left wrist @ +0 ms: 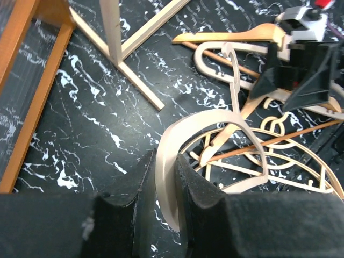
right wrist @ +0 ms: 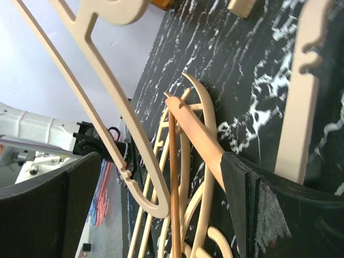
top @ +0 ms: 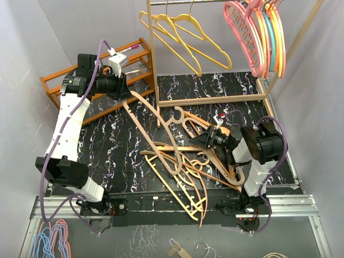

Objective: Organize the hangers
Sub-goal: Pick up the hanger at the center of the board.

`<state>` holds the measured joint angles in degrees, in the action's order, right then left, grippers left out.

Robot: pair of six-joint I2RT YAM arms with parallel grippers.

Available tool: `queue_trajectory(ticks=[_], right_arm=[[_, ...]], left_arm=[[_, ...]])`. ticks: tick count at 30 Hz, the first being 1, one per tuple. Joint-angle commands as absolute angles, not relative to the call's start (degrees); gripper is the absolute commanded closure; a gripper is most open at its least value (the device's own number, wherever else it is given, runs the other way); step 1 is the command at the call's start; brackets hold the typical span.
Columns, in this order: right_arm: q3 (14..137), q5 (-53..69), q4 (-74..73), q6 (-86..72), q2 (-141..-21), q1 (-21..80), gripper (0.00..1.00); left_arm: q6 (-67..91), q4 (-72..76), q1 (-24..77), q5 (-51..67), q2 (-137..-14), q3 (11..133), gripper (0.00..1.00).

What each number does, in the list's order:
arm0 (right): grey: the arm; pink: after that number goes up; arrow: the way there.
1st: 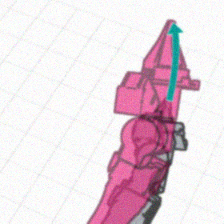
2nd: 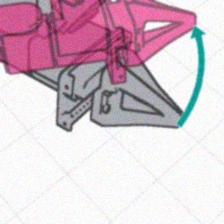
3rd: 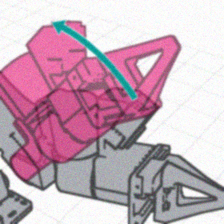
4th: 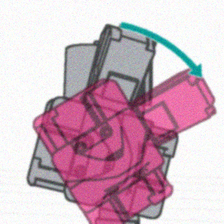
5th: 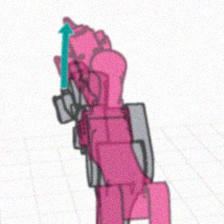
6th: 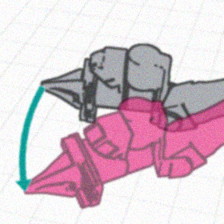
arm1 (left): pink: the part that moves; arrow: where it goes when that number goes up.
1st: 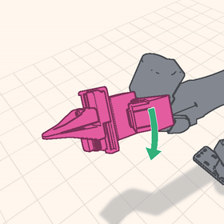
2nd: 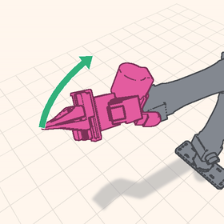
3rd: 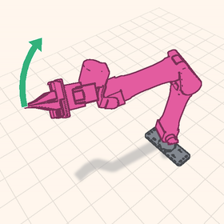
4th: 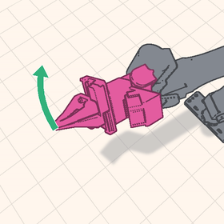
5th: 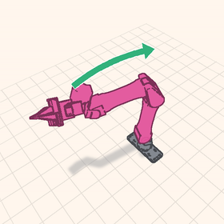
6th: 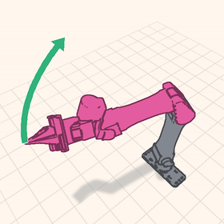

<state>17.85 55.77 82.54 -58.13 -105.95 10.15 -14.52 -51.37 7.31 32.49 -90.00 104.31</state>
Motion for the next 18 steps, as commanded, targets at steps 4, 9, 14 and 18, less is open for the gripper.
queue_trajectory(ticks=[4,9,14,18], right_arm=[[22.76,58.88,104.59,-56.53,-108.69,13.85,0.01],[22.74,55.75,104.60,-51.68,-109.24,17.98,0.01],[25.43,52.45,104.62,-48.77,-110.46,22.67,0.01],[28.90,49.51,104.62,-45.50,-112.99,25.69,0.01]], left_arm=[[-12.23,-52.26,3.83,44.23,-86.08,106.40,1.00],[-9.70,-52.12,3.34,46.08,-87.12,109.31,1.00],[-8.02,-52.47,3.30,47.03,-87.39,111.95,1.00],[-7.62,-52.83,3.22,46.98,-87.14,112.88,1.00]])
